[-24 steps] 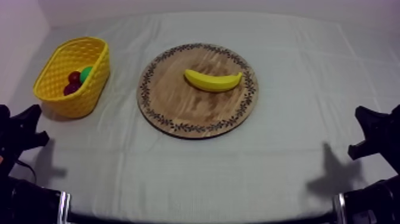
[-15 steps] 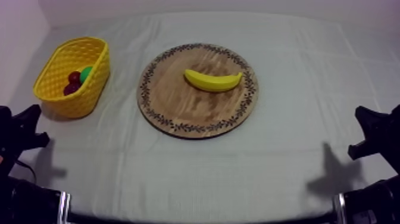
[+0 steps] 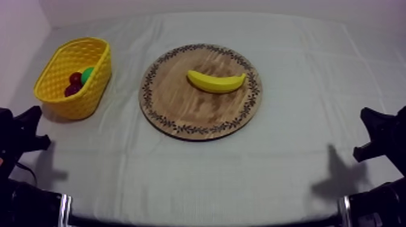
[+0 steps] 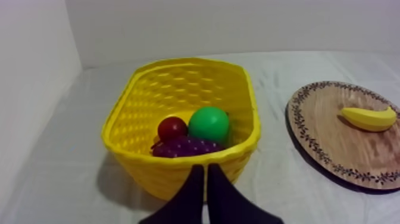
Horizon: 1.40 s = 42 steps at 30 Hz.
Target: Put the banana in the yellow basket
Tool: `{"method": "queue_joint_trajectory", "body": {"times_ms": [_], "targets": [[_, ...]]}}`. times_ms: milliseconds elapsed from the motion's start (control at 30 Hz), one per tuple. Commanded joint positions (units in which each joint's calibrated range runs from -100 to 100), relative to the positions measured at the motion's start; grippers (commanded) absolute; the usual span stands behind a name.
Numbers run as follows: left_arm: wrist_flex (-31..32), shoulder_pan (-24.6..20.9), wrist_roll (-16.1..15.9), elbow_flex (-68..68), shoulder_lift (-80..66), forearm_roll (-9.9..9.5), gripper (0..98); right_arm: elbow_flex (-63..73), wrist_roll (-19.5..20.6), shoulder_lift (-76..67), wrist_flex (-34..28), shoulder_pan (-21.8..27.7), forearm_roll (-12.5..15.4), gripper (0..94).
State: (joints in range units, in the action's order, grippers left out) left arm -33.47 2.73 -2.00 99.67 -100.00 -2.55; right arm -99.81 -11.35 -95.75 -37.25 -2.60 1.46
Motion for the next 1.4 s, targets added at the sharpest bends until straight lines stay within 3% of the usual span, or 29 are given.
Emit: {"method": "queue_joint_trajectory", "body": {"times_ms": [0, 100, 400, 800, 1100, 1367], "targets": [[-0.04, 0.13, -0.14, -0.06, 0.0, -0.02, 0.0, 0.03, 0.0, 0.0, 0.08, 0.0, -0.02, 0.3], [0.01, 0.35, 0.15, -0.47, 0.41, -0.28, 0.0, 0.03, 0.0, 0.0, 0.08, 0.0, -0.02, 0.3], [1.45, 1.07, 4.44, -8.0, 10.4, -5.05, 0.0, 0.03, 0.0, 0.0, 0.08, 0.0, -0.02, 0.3], [1.54, 4.44, 7.17, -36.08, 36.2, -6.69, 0.0, 0.03, 0.0, 0.0, 0.08, 0.0, -0.02, 0.3], [1.54, 6.03, 8.36, -55.67, 50.75, -6.72, 0.0, 0.03, 0.0, 0.0, 0.08, 0.0, -0.02, 0.3], [1.54, 9.08, 6.99, -65.44, 59.76, -6.66, 0.0, 0.03, 0.0, 0.0, 0.08, 0.0, -0.02, 0.3]]}}
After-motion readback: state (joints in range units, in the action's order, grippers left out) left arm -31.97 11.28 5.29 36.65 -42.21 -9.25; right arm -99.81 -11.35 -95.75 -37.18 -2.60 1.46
